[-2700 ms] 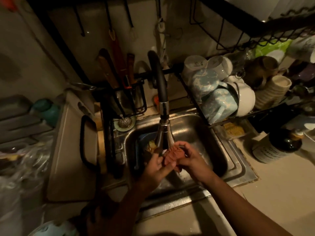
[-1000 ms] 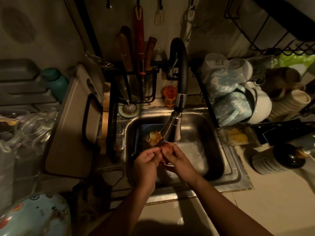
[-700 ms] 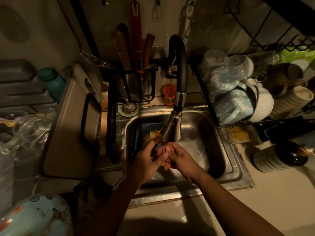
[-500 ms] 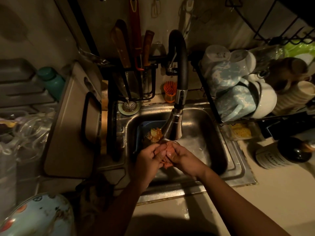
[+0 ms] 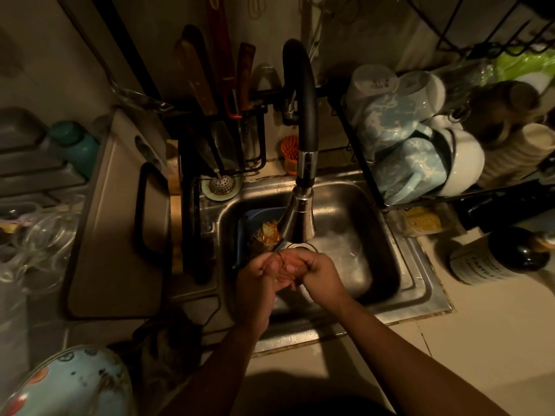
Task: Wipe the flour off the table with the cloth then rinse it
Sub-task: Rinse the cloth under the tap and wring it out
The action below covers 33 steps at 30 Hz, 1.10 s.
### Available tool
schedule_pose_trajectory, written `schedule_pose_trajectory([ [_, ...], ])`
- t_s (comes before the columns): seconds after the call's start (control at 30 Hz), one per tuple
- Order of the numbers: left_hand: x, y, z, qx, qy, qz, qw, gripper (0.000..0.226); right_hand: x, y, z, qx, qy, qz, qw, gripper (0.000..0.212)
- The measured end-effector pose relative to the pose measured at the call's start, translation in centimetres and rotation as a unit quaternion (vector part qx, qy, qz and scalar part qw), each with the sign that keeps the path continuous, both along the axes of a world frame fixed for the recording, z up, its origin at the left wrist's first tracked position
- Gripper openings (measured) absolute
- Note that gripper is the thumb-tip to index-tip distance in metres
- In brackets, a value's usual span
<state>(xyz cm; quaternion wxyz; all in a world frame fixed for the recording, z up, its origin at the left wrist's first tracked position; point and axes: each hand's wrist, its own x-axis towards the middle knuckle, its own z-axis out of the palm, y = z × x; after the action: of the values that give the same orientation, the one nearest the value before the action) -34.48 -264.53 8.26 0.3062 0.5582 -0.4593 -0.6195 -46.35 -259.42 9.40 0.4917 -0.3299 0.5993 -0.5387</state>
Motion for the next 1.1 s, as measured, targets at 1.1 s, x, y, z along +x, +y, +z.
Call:
schedule_pose_trajectory([
  [1.1, -0.3, 0.6, 0.2, -0.207, -0.164, -0.048, 0.963, 0.021, 1.6, 0.9, -0.6, -0.042, 0.096, -0.096, 0.99, 0.034],
])
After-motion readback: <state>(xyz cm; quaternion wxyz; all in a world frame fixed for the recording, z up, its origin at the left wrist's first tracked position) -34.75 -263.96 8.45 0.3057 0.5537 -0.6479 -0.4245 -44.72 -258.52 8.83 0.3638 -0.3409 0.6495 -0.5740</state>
